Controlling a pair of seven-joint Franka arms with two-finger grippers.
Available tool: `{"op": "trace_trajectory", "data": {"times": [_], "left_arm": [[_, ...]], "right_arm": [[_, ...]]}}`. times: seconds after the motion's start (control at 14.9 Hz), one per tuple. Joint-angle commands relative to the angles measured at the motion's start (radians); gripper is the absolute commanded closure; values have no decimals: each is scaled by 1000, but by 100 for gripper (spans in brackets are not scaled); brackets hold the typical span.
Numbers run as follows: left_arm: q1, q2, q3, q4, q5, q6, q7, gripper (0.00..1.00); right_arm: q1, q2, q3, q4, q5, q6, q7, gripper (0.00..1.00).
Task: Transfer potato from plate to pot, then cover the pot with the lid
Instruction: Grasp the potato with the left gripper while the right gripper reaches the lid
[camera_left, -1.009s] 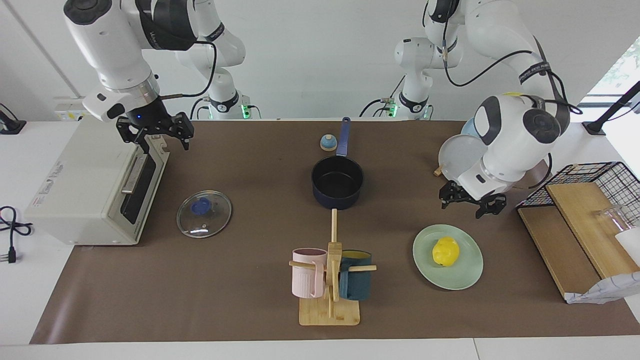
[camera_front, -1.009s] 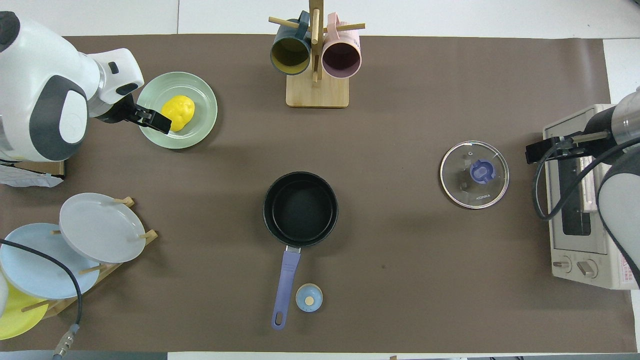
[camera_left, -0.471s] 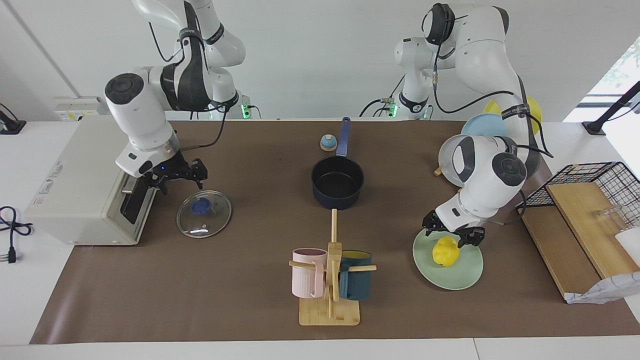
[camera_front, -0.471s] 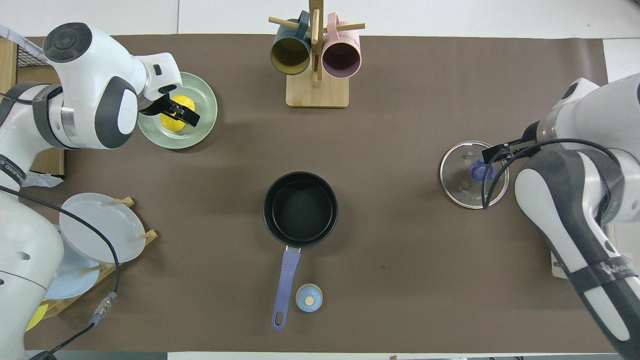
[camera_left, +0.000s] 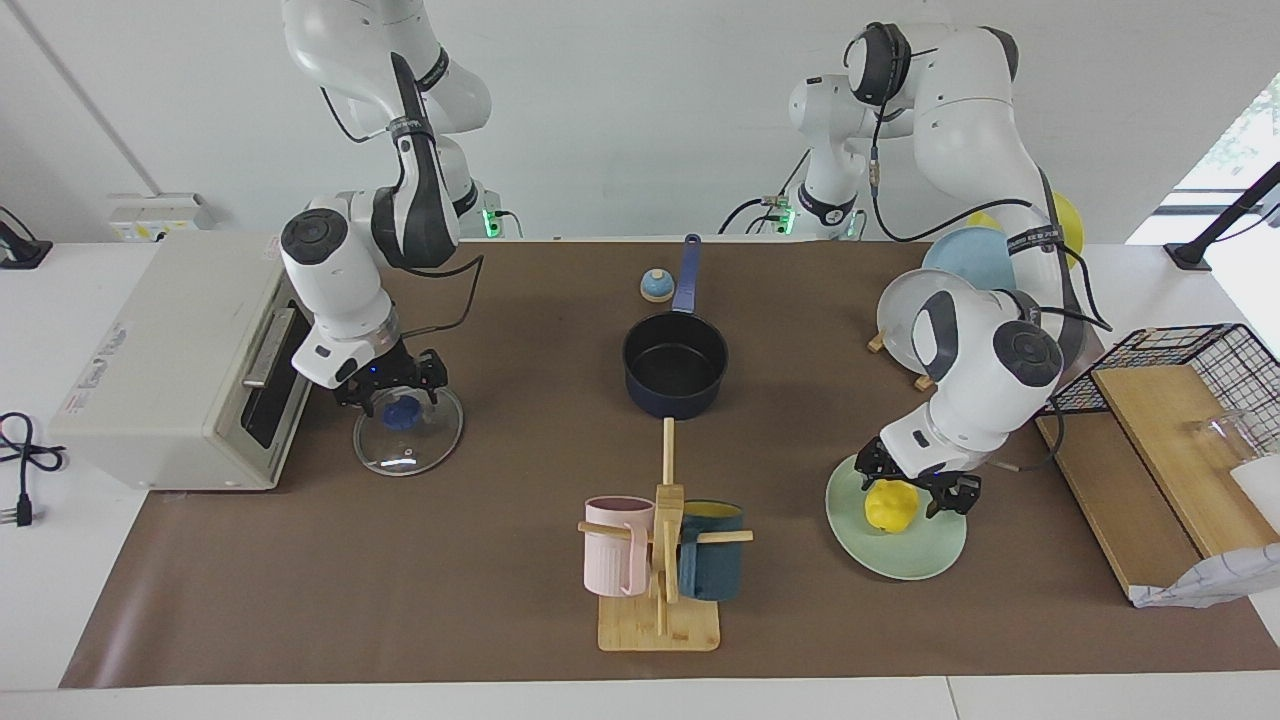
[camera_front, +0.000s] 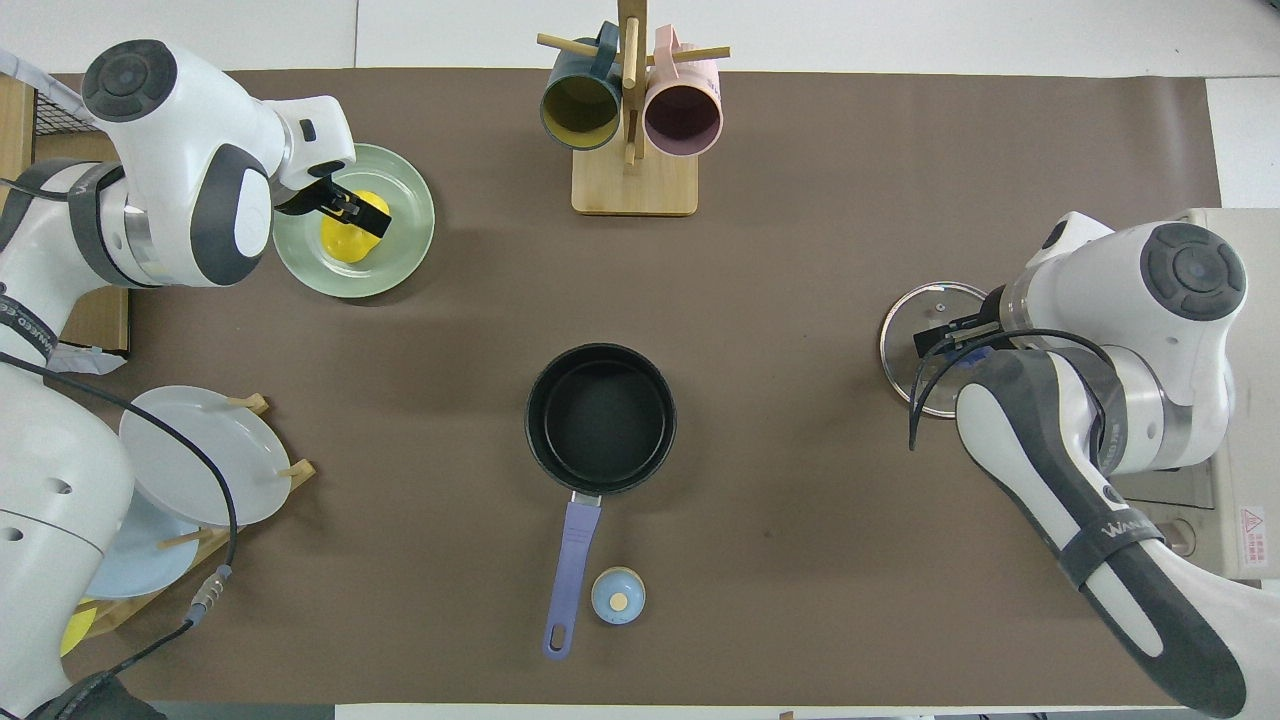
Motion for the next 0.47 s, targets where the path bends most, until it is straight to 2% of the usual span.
{"op": "trace_trajectory", "data": {"times": [0.0, 0.34, 0.4], "left_arm": [[-2, 36, 2, 16, 44, 58, 13, 0], [-7, 33, 2, -2, 42, 46, 15, 0], [-8, 33, 2, -4, 42, 43, 15, 11]], "right_arm": [[-12, 5, 1, -25, 24, 40, -99, 0], [-23, 27, 1, -40, 25, 73, -107, 0], [-31, 32, 1, -40, 25, 73, -107, 0]]}}
